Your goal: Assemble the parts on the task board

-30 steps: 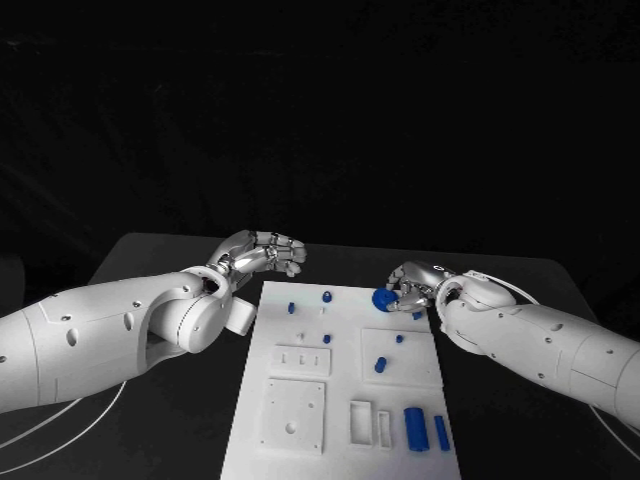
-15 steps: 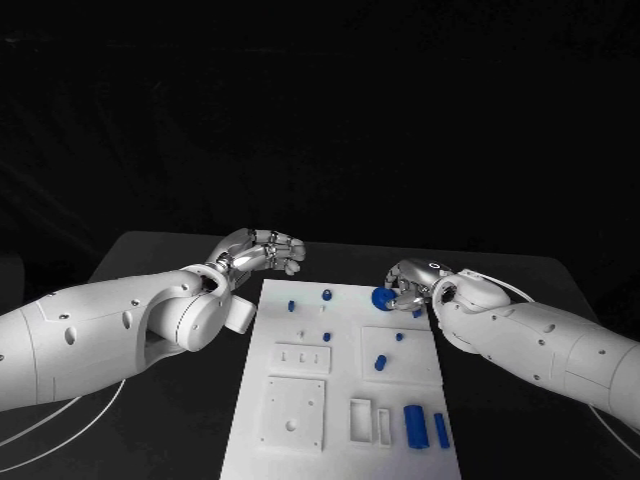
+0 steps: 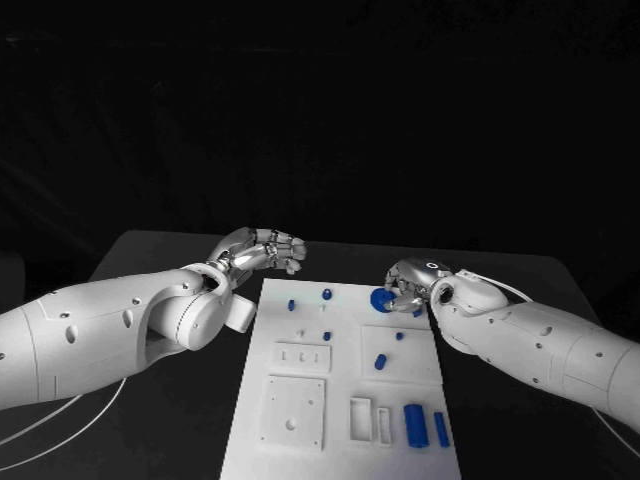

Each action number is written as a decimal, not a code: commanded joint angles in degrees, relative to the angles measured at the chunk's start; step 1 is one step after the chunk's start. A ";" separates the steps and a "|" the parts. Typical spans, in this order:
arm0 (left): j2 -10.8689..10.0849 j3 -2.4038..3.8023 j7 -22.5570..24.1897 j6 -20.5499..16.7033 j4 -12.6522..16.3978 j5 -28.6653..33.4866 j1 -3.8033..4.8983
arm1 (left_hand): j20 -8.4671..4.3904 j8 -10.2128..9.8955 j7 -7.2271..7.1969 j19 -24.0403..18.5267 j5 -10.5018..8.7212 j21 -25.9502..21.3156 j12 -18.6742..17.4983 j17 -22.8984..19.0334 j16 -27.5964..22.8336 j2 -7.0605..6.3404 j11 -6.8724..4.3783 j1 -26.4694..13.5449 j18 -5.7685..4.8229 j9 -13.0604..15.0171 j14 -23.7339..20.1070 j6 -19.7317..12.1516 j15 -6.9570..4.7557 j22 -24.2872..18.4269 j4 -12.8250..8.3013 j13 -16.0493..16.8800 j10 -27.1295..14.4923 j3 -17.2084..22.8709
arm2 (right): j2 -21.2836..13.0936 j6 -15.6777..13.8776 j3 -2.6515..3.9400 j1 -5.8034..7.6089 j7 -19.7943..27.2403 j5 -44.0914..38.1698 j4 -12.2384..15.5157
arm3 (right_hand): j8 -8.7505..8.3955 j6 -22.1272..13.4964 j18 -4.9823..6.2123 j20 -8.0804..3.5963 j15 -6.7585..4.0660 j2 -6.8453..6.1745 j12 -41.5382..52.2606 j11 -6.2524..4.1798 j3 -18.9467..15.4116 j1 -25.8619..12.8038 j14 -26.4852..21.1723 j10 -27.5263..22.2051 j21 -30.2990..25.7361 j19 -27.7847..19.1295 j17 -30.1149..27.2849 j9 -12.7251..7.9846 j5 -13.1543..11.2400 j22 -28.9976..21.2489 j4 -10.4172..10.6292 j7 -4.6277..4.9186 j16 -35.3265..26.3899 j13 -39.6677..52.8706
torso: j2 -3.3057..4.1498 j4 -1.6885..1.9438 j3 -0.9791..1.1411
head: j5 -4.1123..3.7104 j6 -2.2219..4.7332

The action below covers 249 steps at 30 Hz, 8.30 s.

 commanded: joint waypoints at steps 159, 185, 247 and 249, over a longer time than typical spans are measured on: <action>2.44 0.23 0.11 -0.06 -0.39 -0.25 0.50 | -0.06 -0.82 0.32 -0.22 -0.34 0.47 -0.65 0.61 -0.76 0.11 0.28 -0.74 0.55 0.18 0.52 -0.37 0.12 1.04 0.08 -0.09 -0.04 0.09 | 7.05 -2.09 -2.29 -1.76 -7.05 -13.21 6.96 | -4.87 -5.39 4.83 0.29 0.65 8.03 0.08 0.94 21.01 -3.66 1.21 0.97 2.35 0.52 2.11 -2.52 26.82 0.88 -4.83 2.86 -2.21 -1.06 | -0.01 0.24 0.03 | 2.50 0.71; 1.19 0.23 0.61 0.07 -1.28 -0.26 0.50 | -0.06 -0.77 0.27 -0.30 -0.34 0.51 0.11 0.85 -0.98 0.08 -0.39 -0.62 0.54 0.32 0.57 -0.19 0.12 1.04 -0.04 0.38 1.47 0.12 | -5.63 -10.59 1.10 -0.03 4.36 3.13 18.30 | -3.22 -4.18 4.83 -0.98 1.44 -0.15 -0.04 1.77 14.02 -2.43 1.52 0.52 2.07 1.68 2.10 -1.63 -6.01 0.04 -1.43 3.66 -2.39 -1.56 | -0.17 -0.40 0.23 | 2.07 1.69; 0.58 0.19 1.09 1.60 -3.19 -0.41 -0.20 | -0.01 -0.68 0.11 -0.58 -0.35 0.49 -0.10 1.10 -1.28 -0.22 -0.34 -0.34 0.48 0.50 0.51 0.06 0.18 1.05 -0.49 0.51 1.34 0.03 | -8.49 0.31 2.05 -5.83 19.60 23.45 -0.49 | -3.49 -5.46 4.83 0.61 0.15 4.02 -0.78 0.47 0.08 6.12 -0.53 -3.91 0.70 -3.70 2.66 -2.11 -7.02 0.90 -4.10 2.37 -4.77 -2.33 | -0.78 -1.82 1.52 | -0.20 0.30; 0.54 0.19 1.06 1.60 -3.15 -0.42 -0.20 | -0.01 -0.68 0.12 -0.58 -0.35 0.49 -0.11 1.10 -1.29 -0.22 -0.34 -0.34 0.48 0.50 0.51 0.05 0.18 1.05 -0.49 0.51 1.34 0.03 | -8.36 0.36 2.05 -5.83 19.47 23.42 -0.60 | -3.48 -5.45 4.83 0.62 0.15 4.04 -0.75 0.48 0.35 6.08 -0.51 -3.88 0.72 -3.68 2.69 -2.13 -7.17 0.90 -3.99 2.38 -4.76 -2.33 | -0.77 -1.83 1.52 | -0.14 0.25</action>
